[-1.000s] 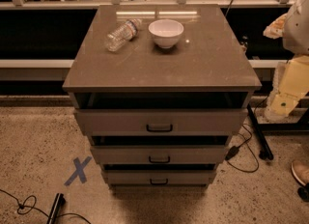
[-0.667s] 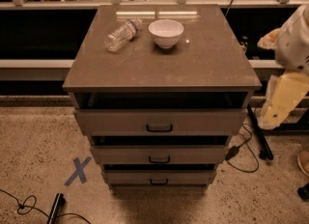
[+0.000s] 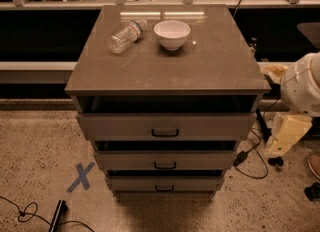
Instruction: Open top drawer
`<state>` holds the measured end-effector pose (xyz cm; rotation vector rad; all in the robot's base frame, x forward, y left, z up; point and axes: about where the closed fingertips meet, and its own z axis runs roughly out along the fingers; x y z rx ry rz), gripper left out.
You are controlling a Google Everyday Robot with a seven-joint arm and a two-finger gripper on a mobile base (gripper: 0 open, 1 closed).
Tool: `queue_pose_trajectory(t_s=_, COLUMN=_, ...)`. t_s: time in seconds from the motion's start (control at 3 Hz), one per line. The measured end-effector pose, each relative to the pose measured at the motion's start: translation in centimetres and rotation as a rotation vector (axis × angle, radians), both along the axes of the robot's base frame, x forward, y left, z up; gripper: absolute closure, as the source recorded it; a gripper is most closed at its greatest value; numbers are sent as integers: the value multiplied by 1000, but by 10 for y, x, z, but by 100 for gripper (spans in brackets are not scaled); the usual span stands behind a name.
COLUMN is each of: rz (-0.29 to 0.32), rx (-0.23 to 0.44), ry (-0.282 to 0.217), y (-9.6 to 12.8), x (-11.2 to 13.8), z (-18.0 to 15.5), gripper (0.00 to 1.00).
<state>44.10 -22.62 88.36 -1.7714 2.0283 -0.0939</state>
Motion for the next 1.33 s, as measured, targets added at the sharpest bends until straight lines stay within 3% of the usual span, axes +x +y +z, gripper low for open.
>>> queue_pose_trajectory(t_s=0.33, rz=-11, rx=-11, ry=13, y=6, x=4, z=-15, gripper=0)
queue_pose_trajectory(t_s=0.67, rz=22, rx=7, ry=14, y=22, x=11, z=-62, gripper=0)
queue_pose_trajectory(t_s=1.0, rz=57, rx=19, ry=-40, y=44, x=25, z=-105, gripper=0)
queue_pose_trajectory(t_s=1.33, rz=86, rx=5, ry=-96, y=63, x=42, z=-126, gripper=0)
